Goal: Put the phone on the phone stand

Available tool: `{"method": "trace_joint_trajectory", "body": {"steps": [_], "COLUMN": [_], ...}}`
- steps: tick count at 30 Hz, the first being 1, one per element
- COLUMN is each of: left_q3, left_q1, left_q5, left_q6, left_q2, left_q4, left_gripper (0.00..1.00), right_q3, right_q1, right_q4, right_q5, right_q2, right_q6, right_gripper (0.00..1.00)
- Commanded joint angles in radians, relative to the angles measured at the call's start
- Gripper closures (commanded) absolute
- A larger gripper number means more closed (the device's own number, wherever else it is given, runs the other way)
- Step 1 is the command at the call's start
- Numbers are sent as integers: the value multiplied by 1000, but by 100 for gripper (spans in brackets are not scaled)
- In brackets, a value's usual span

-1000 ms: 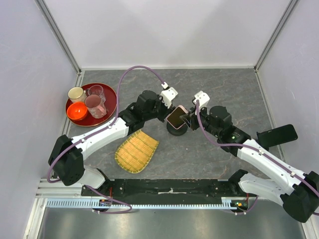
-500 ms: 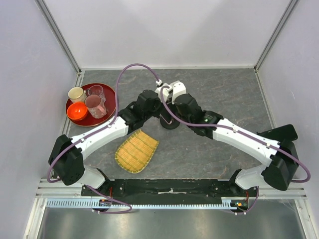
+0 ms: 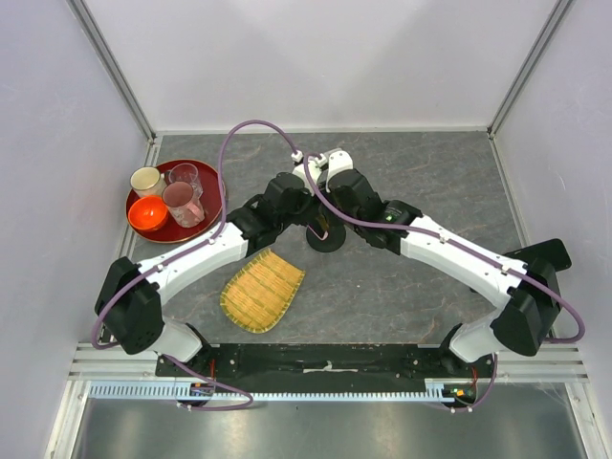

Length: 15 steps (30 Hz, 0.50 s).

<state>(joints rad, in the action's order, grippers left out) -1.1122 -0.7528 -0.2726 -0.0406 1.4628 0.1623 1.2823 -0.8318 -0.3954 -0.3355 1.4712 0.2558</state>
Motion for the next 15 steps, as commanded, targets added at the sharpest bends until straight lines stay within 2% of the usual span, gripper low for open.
{"method": "trace_joint_trajectory", "body": {"steps": [1,6,11,13,15], "left_q3": [-75,-78,-98,-87,-74], "left_q1": [9,9,9,9,9], "left_q5": [-185,-217,-257,-261,-248], "left_q6": [-70,-53,2,4,8], "left_q2": [-47,-64,-79,-93,-108], "left_q4": [57,63,98,91,73], "left_gripper": [98,98,97,95,82], "right_q3": [2,2,40,55,60], "right_q1": [123,138,174,181,180], "right_q4": [-172,-163,-171,-175,-180], "right_q5": [-350,-317,-150,-94,-89], "right_q2": [43,44,78,87,101], "right_q6": [-21,-33,-53,-46,-40], "right_gripper": [100,100,100,100,100]}}
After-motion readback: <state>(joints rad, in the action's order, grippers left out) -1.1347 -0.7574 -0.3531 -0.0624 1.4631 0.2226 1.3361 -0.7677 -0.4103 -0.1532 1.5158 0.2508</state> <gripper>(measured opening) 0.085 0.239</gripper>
